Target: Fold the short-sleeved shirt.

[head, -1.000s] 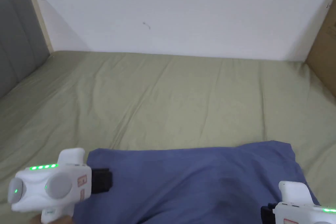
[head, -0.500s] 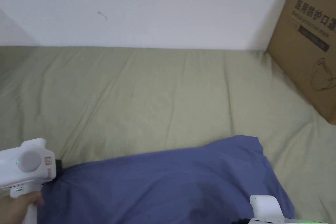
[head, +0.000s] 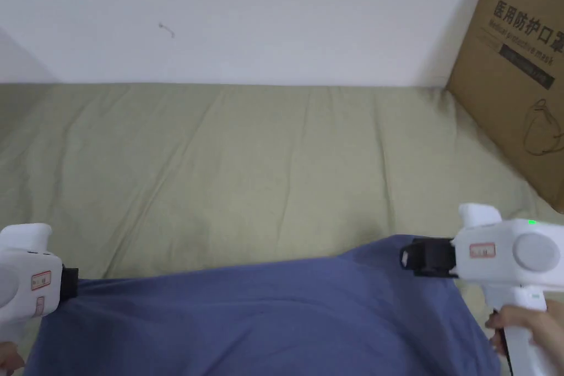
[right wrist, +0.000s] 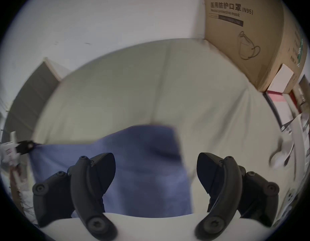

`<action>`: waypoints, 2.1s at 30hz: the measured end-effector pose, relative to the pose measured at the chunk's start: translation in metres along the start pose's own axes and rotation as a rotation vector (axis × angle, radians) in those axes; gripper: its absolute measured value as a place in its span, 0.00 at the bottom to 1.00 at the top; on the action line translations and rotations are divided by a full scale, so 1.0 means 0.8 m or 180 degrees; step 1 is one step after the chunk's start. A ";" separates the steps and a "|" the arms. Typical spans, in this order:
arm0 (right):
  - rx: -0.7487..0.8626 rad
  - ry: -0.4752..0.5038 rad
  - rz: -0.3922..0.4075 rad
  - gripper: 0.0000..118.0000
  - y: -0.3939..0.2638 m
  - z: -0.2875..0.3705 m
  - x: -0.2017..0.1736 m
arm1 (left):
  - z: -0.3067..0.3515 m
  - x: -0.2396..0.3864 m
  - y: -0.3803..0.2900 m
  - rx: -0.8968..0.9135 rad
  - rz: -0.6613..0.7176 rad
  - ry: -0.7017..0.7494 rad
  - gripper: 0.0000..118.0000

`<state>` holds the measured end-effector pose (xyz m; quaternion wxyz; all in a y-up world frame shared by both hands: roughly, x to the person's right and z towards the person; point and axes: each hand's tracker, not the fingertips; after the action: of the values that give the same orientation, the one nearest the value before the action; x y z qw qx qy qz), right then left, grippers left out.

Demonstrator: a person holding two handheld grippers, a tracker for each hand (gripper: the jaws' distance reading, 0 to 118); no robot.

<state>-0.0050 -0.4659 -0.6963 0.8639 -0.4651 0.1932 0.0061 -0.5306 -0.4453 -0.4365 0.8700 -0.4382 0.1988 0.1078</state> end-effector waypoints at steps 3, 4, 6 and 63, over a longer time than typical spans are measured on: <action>-0.0293 -0.0372 0.0254 0.78 0.014 -0.036 0.006 | 0.011 -0.007 0.002 0.0062 -0.0011 -0.0004 0.02; -0.0394 -0.0457 0.0292 0.72 0.009 -0.045 0.003 | 0.014 -0.008 0.002 0.0071 -0.0007 -0.0012 0.02; -0.0593 -0.0397 0.0366 0.41 -0.005 -0.064 0.005 | 0.016 -0.013 0.002 0.0094 -0.0015 -0.0032 0.02; 0.1959 -0.0421 0.0029 0.06 0.363 0.413 -0.178 | 0.343 0.030 0.357 0.2089 -0.0212 0.0898 0.02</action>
<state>-0.0837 -0.0104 -0.7178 0.9747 -0.1796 0.1315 -0.0185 -0.5435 -0.0551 -0.5051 0.9314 -0.1524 0.3266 -0.0518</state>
